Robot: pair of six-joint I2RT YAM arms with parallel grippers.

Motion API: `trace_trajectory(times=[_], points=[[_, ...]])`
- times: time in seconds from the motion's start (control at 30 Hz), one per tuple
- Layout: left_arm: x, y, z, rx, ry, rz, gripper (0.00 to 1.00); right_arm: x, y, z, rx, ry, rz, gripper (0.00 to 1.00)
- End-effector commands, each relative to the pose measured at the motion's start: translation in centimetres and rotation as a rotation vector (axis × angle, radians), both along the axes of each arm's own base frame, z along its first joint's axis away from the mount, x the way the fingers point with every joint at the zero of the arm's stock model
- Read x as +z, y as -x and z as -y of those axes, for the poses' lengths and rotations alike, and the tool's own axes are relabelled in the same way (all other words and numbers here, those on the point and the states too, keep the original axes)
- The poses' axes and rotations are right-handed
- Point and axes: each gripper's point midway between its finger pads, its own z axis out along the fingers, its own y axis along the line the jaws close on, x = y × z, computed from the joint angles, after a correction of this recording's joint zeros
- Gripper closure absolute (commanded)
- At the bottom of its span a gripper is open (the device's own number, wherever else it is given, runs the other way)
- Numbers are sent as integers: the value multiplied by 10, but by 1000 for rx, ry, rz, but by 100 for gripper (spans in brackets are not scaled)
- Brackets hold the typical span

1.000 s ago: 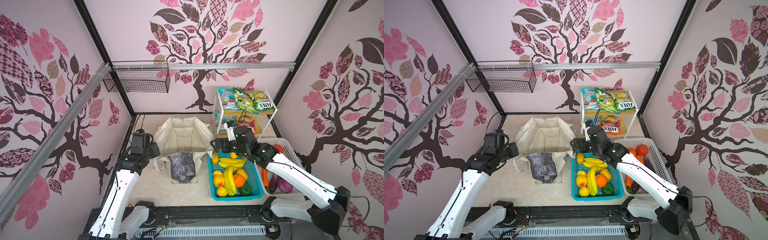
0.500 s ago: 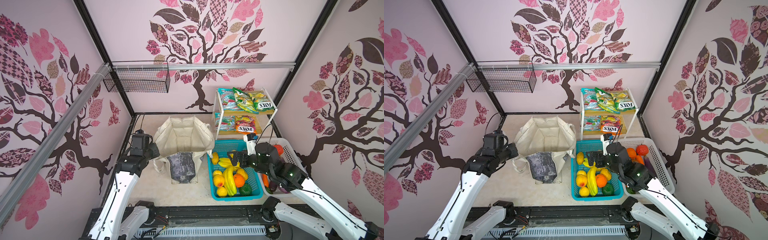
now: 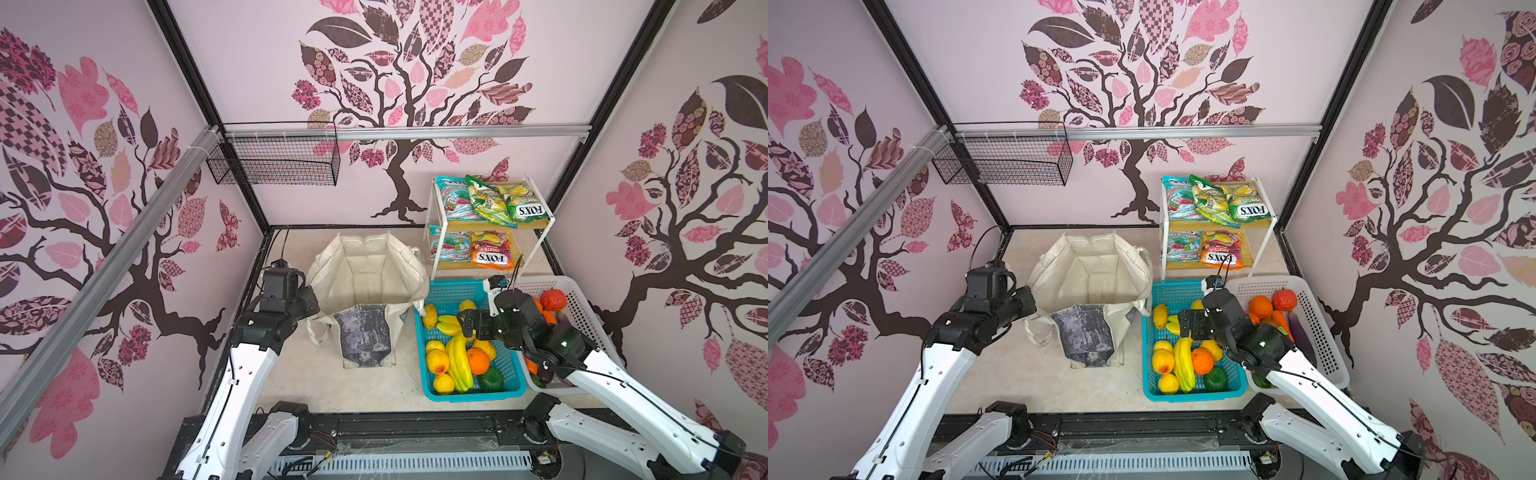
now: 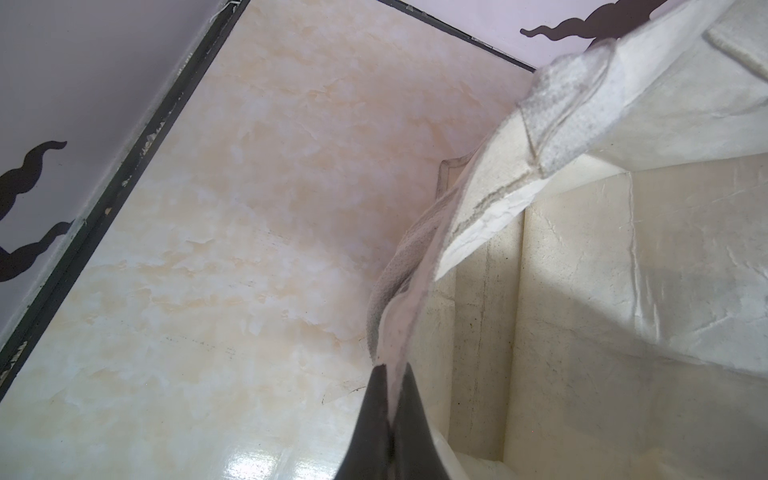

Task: Place the food into the grocery bag and tie it
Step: 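Release the bag rim with the right gripper and move it over the teal basket, then grasp the yellow bananas in the teal basket with the right gripper and lift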

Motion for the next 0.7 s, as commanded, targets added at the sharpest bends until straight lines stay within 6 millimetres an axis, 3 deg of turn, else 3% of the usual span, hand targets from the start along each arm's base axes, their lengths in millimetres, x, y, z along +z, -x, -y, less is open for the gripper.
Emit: trace_trajectory(times=[0.0, 0.23, 0.47, 0.67], points=[[-6, 2, -1, -9, -9, -1, 100, -23, 12, -9, 60, 8, -119, 10], [-7, 2, 0, -13, -13, -7, 100, -66, 15, -20, 82, 48, -260, 17], [-7, 2, -3, -12, -33, -7, 100, -90, 18, -24, 102, 68, -323, 19], [-6, 3, -3, -11, -30, 0, 100, -101, 14, -34, 117, 39, -336, 27]])
